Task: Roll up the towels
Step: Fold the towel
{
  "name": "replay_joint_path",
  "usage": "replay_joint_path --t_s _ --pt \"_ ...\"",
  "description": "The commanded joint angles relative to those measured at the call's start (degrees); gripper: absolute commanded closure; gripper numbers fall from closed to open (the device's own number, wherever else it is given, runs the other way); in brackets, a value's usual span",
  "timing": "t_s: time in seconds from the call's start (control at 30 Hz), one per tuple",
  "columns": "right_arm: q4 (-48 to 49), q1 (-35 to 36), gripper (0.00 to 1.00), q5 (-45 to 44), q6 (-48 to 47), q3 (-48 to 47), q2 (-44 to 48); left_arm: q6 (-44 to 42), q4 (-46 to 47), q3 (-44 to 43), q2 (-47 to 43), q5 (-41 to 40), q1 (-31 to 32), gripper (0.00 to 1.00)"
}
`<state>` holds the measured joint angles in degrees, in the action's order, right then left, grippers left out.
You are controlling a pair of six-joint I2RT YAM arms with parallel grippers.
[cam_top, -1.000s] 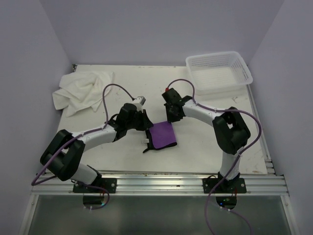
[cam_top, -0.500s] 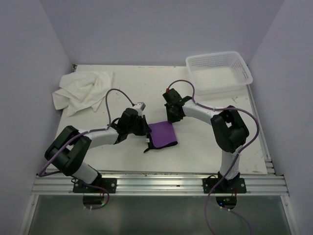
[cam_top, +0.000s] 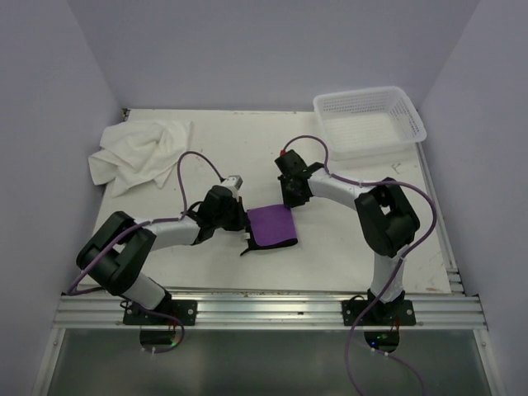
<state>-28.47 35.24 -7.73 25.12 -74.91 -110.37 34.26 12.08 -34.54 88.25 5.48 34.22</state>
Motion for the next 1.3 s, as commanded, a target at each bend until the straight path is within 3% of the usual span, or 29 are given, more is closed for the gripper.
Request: replay_joint_path --t_s 0.0,0.17,0.33,0.6,0.87,1.27 --pt "-1.41 -0.35 0.8 0.17 -2.01 -1.02 2.52 -1.3 0.93 1.32 -1.06 -0.82 0.24 0.98" --pt "-3.52 -0.35 0.73 0.26 -2.36 -1.02 9.45 -0.77 1.28 0.88 -2.2 -0.03 0.24 0.98" --pt "-6.33 -0.18 0.75 2.98 -2.89 1.43 15.0 -0.69 1.02 0.62 -3.08 0.33 0.24 0.98" --pt "-4.58 1.49 0.88 7.28 -0.61 10.04 22.38 -0.34 1.28 1.23 -3.87 0.68 0.24 0.98" --pt "-1.24 6.24 0.91 7.29 2.21 15.06 20.63 0.1 1.2 0.53 -3.96 1.03 0.24 0.98" --pt "4.38 6.59 0.93 7.46 3.0 20.86 15.01 -0.25 1.02 0.97 -3.43 0.59 0.32 0.98"
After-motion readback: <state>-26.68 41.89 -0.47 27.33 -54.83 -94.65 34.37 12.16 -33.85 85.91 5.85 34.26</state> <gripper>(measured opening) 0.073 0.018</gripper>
